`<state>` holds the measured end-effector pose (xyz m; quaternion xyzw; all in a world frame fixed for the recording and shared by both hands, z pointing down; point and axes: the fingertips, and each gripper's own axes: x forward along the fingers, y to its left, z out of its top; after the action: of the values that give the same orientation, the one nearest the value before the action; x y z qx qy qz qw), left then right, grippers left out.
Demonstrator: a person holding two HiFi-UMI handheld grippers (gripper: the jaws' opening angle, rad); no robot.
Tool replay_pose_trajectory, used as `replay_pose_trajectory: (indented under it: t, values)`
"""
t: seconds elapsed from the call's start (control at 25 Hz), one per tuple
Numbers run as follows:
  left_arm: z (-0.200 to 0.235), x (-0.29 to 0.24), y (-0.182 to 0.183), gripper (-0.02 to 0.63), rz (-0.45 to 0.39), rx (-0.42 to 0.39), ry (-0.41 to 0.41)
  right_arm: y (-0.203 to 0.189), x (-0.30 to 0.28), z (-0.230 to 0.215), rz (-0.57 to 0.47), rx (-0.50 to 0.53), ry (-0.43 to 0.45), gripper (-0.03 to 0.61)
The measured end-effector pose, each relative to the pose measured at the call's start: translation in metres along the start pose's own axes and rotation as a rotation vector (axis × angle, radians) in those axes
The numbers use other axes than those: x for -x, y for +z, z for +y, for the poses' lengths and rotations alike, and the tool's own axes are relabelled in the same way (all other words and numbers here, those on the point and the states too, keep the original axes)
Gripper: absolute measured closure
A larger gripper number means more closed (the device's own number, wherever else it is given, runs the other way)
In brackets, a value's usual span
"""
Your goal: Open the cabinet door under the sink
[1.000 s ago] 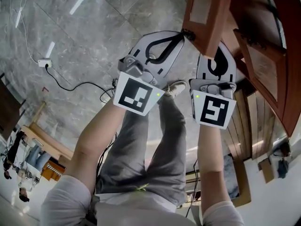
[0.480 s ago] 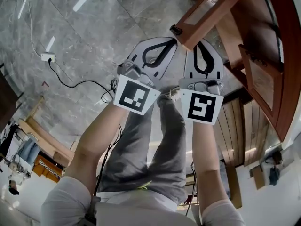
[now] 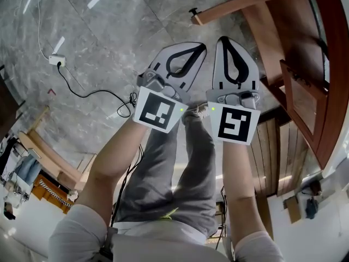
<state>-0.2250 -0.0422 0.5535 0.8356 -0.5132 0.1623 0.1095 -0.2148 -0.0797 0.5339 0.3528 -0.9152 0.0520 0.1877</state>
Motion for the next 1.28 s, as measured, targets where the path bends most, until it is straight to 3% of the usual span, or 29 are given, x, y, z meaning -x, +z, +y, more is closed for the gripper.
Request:
replay_pose_trajectory:
  t: [0.64,0.84,1.28]
  values:
    - [-0.016,-0.012,0.022,0.598,-0.004,-0.016,-0.005,0.006,0.027,-0.028,0.004,0.000,-0.028,0.548]
    - [-0.036,-0.022,0.053,0.598,-0.026,-0.040,-0.031,0.017,0.062,-0.063,0.001,-0.009,-0.094,0.547]
    - [-0.123,-0.043,0.138,0.598,-0.112,-0.053,-0.148,0.036,0.178,-0.137,-0.009,-0.048,-0.233,0.546]
